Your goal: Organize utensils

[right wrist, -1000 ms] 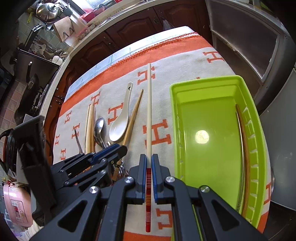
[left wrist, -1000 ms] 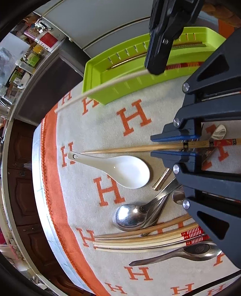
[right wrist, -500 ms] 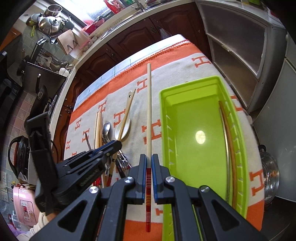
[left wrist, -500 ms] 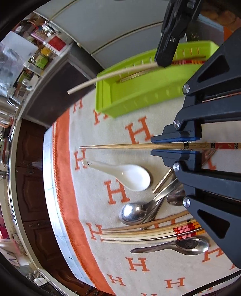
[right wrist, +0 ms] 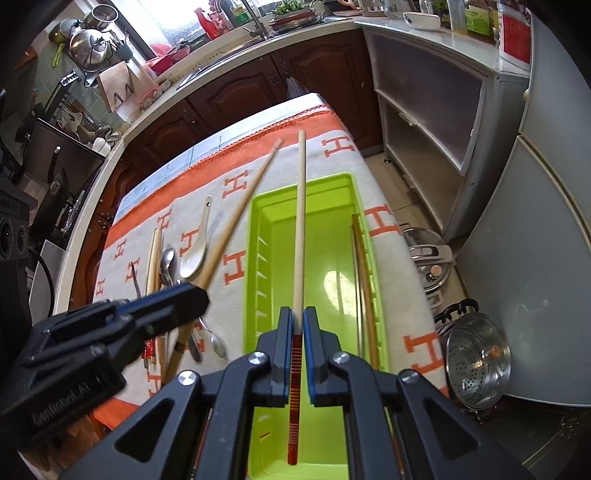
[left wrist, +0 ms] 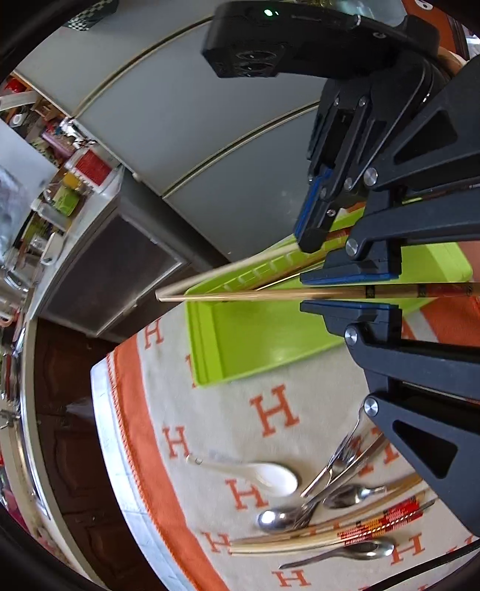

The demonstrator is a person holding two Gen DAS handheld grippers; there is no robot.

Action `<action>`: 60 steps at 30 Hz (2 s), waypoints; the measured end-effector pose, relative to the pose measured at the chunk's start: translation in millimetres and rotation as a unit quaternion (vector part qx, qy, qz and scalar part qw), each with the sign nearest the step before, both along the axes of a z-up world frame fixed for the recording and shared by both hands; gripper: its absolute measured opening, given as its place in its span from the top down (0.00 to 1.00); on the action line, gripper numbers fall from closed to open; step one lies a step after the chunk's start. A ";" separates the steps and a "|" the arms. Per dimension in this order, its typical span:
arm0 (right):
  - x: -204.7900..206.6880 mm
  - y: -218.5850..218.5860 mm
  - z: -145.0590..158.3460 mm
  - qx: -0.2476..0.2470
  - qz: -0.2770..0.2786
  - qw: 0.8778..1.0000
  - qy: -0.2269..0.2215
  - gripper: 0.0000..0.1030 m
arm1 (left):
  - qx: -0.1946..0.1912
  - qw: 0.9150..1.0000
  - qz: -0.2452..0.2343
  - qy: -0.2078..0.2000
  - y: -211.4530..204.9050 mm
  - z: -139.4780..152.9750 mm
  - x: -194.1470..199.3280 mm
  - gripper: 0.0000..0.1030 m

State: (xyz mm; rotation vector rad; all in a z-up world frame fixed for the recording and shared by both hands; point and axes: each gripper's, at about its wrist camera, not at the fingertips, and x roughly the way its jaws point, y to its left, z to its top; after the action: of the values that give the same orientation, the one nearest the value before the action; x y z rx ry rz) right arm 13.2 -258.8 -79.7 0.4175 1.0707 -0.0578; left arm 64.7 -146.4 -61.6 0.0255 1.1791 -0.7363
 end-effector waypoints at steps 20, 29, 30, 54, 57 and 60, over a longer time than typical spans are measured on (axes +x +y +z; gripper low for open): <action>-16.7 -36.7 -36.9 -0.025 -0.057 0.997 0.041 0.88 | 0.062 0.988 0.074 -0.123 66.9 14.3 -10.1 0.33; -12.6 -32.5 -54.0 -0.013 -0.049 0.997 0.055 0.89 | 0.091 0.976 0.157 -0.124 141.8 14.6 5.4 0.33; -11.9 -32.5 -54.5 -0.017 -0.051 0.997 0.055 0.92 | 0.092 0.974 0.166 -0.122 148.4 13.9 7.7 0.33; 9.0 -10.3 -34.2 -0.063 -0.054 0.996 0.043 0.90 | 0.110 0.955 0.247 -0.121 231.0 5.3 11.7 0.33; 8.9 0.8 -20.0 -0.056 -0.037 0.997 0.024 0.90 | 0.109 0.954 0.252 -0.121 241.5 4.4 11.1 0.33; 12.9 20.4 -7.7 -0.037 0.002 0.999 0.008 0.90 | 0.109 0.952 0.259 -0.118 252.6 2.1 12.1 0.33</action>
State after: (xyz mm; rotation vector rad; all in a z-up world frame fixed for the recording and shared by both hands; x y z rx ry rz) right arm 26.1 -238.4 -87.5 0.3494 1.0820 -0.0975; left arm 76.8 106.3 -59.5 -0.0124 0.9712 -0.1322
